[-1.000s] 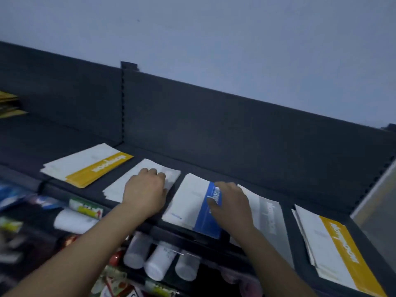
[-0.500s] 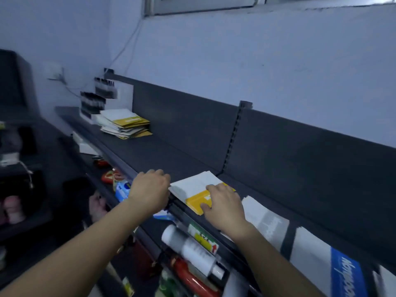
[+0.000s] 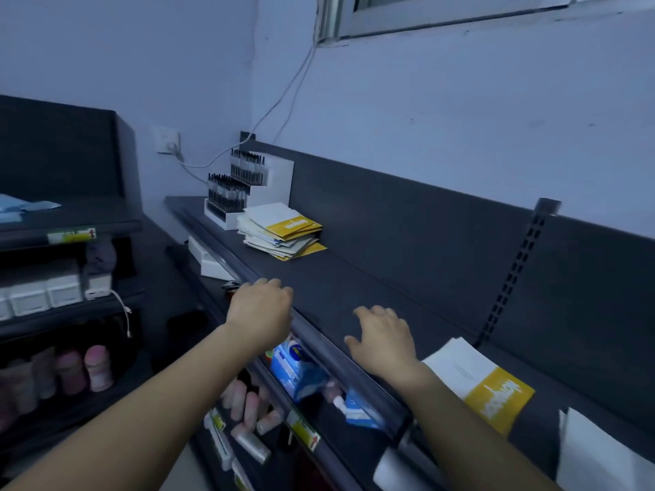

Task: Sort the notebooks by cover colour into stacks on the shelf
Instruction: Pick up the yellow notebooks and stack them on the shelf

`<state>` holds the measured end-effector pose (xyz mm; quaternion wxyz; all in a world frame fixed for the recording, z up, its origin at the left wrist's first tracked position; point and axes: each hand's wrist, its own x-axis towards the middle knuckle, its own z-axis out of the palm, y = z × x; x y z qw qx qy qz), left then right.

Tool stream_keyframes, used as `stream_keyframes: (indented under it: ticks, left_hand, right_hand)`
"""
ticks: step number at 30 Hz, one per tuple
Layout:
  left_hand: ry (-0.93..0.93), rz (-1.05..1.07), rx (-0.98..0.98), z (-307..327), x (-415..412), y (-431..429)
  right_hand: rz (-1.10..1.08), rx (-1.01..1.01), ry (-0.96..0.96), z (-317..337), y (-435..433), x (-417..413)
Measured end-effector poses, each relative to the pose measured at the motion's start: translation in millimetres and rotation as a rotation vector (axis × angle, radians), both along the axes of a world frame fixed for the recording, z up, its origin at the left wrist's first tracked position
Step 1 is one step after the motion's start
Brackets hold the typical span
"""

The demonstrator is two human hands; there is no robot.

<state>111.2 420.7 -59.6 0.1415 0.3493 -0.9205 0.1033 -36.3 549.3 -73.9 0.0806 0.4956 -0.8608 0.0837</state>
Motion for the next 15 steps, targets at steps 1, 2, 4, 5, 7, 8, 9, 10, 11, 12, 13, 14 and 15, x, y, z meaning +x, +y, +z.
stream_keyframes:
  ticks: [1, 2, 4, 5, 7, 8, 9, 10, 11, 12, 13, 14, 15]
  left_hand:
    - [0.002, 0.002, 0.006, -2, 0, -13]
    - [0.006, 0.005, 0.015, -3, 0, -27]
    - [0.014, 0.019, 0.036, -6, -1, -51]
    - [0.016, 0.027, 0.041, -7, -2, -64]
    - [0.014, 0.041, 0.045, -8, -6, -84]
    - [0.01, 0.046, 0.046, -9, -8, -95]
    - [0.004, 0.051, 0.043, -9, -11, -107]
    - [0.0, 0.056, 0.037, -8, -14, -119]
    - [0.0, 0.058, 0.035, -7, -18, -133]
    - [0.004, 0.059, 0.037, -6, -22, -146]
    - [0.008, 0.061, 0.041, -5, -26, -160]
    - [0.013, 0.064, 0.046, -3, -30, -173]
    - [0.018, 0.069, 0.05, -2, -34, -187]
  right_hand:
    - [0.008, 0.001, -0.003, 1, -13, 0]
    - [0.016, 0.002, -0.006, 1, -26, -1]
    - [0.029, 0.006, -0.009, 1, -52, -3]
    - [0.036, 0.007, -0.007, 0, -65, -5]
    - [0.043, 0.01, -0.003, -1, -90, -9]
    - [0.046, 0.01, -0.001, -2, -103, -13]
    - [0.049, 0.009, -0.001, -3, -117, -16]
    - [0.053, 0.005, -0.004, -3, -132, -20]
    - [0.057, 0.002, -0.01, -4, -147, -25]
    - [0.062, 0.0, -0.016, -3, -162, -29]
    - [0.066, -0.003, -0.022, -2, -177, -34]
    - [0.07, -0.006, -0.029, 0, -191, -38]
    - [0.071, -0.009, -0.035, 1, -205, -43]
